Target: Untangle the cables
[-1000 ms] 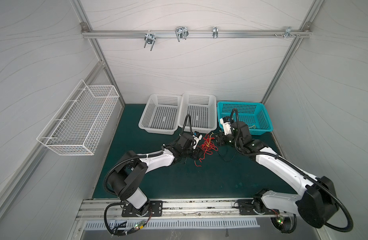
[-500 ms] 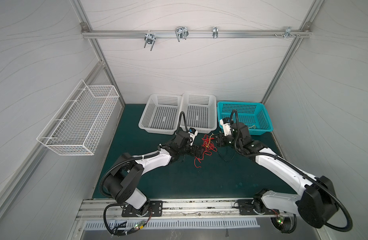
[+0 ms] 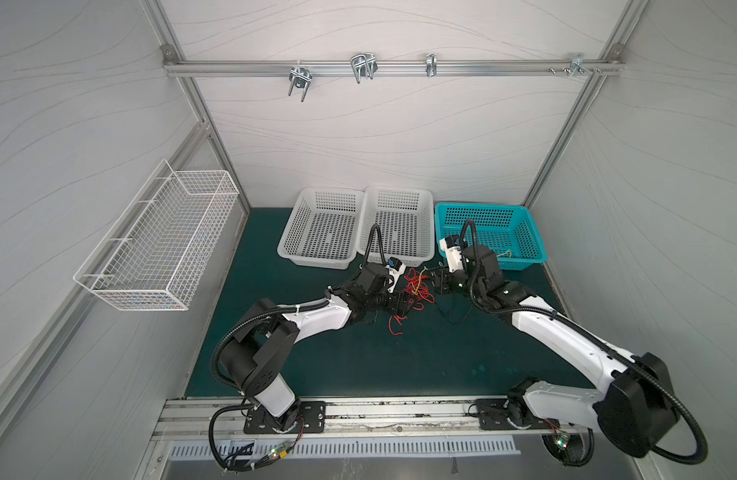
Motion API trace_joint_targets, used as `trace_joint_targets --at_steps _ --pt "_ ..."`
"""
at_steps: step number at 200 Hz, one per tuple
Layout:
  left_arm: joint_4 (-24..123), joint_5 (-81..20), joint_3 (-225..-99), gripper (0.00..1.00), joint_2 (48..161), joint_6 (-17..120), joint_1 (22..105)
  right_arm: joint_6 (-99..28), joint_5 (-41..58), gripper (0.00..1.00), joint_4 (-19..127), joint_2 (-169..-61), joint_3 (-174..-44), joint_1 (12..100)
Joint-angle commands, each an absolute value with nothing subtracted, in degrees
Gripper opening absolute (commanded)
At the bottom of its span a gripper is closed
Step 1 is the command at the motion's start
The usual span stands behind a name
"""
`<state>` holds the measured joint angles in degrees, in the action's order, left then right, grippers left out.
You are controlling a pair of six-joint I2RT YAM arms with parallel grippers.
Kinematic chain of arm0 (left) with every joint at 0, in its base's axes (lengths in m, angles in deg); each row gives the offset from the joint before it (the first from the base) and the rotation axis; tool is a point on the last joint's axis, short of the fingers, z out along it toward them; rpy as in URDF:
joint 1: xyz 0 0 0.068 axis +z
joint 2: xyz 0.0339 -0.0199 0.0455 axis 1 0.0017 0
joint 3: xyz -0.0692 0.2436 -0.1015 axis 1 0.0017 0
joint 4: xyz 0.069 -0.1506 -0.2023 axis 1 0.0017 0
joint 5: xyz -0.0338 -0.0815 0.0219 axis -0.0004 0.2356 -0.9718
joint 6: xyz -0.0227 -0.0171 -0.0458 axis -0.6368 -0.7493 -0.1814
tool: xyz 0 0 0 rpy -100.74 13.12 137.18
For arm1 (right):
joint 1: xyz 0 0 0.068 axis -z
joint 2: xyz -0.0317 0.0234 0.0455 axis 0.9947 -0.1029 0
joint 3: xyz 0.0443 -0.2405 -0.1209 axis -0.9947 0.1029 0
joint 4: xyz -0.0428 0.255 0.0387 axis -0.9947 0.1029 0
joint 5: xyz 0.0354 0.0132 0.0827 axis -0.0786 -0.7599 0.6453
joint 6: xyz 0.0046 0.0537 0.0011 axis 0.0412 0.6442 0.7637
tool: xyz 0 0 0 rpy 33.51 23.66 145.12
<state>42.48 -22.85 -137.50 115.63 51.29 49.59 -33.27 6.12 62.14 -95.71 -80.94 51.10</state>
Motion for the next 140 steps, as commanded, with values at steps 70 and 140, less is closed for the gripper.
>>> trace_joint_targets --at_steps 70,140 --pt "42.8 -28.0 -141.6 0.00 120.0 49.9 49.3 -32.2 7.6 0.00 61.1 -93.3 -81.7 50.6" --pt "48.3 -41.0 -140.5 0.00 117.4 47.1 50.4 -34.7 2.4 0.00 72.6 -91.5 -81.5 54.0"
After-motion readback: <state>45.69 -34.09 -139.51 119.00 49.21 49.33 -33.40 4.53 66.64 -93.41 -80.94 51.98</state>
